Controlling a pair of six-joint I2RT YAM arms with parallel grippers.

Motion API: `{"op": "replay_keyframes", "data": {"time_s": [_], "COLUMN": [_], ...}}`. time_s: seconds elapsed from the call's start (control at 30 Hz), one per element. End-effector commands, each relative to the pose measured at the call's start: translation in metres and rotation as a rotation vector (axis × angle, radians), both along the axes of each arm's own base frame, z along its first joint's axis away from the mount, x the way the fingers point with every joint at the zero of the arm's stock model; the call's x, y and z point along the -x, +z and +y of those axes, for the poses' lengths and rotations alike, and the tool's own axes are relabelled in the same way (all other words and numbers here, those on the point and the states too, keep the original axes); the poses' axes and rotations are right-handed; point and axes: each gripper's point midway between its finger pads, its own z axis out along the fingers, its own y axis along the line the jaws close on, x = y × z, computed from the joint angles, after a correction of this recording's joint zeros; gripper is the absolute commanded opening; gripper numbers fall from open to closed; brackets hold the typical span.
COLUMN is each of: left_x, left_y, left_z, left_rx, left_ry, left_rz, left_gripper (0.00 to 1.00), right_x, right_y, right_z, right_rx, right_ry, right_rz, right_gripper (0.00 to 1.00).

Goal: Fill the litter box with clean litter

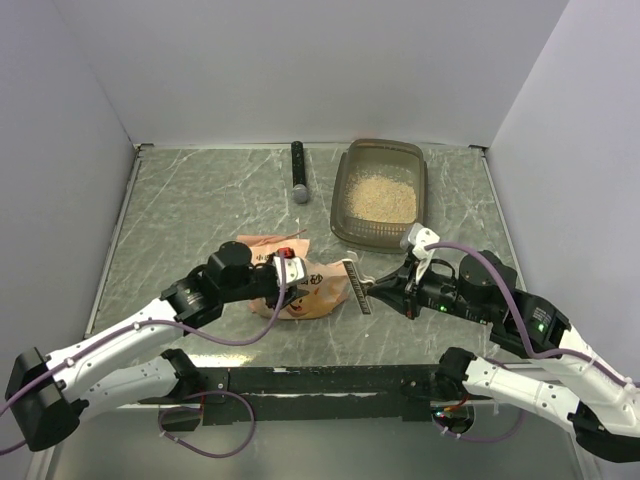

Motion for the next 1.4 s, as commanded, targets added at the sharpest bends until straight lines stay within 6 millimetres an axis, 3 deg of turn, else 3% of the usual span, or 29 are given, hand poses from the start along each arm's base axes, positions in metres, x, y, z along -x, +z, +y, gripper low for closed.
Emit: {"op": "replay_keyframes", "data": {"time_s": [0.0,0.47,0.77,1.1,1.2,1.23,1.3,1.37], "left_x": [-0.014,-0.031,-0.014,-0.012,-0.010,-0.011,-0.011,-0.011], "left_y": [0.004,-0.018,-0.044,-0.057,-0.063,-0.063,-0.069,-0.071], "left_z": [-0.007,-0.003,0.014,0.027,0.025,0.025,0.026,0.027], "left_rx": [-0.010,-0.104,-0.145,-0.169,-0.181,-0.185,-0.207,-0.210], "left_ry": [0.002,0.067,0.083,0.103,0.083,0.083,0.091,0.102], "left_rz": [-0.083,-0.072,0.013,0.028,0.061,0.068,0.089,0.108], "left_gripper": [0.54,0.55,0.54,0.53,0.43,0.25,0.04,0.01], "right_x": [0.001,0.006,0.002,0.004,0.003,0.003,-0.001,-0.005], "right_y": [0.015,0.004,0.004,0.005,0.005,0.004,-0.001,-0.004], "right_z": [0.004,0.008,0.007,0.007,0.007,0.007,0.006,0.007], "right_rx": [-0.062,-0.053,-0.042,-0.038,-0.039,-0.033,-0.010,0.015], "right_ry": [0.023,0.065,0.044,0.053,0.050,0.052,0.031,0.024], "right_rz": [-0.049,-0.043,-0.045,-0.038,-0.043,-0.044,-0.038,-0.036], "right_gripper": [0.00,0.00,0.00,0.00,0.00,0.00,0.00,0.00]}}
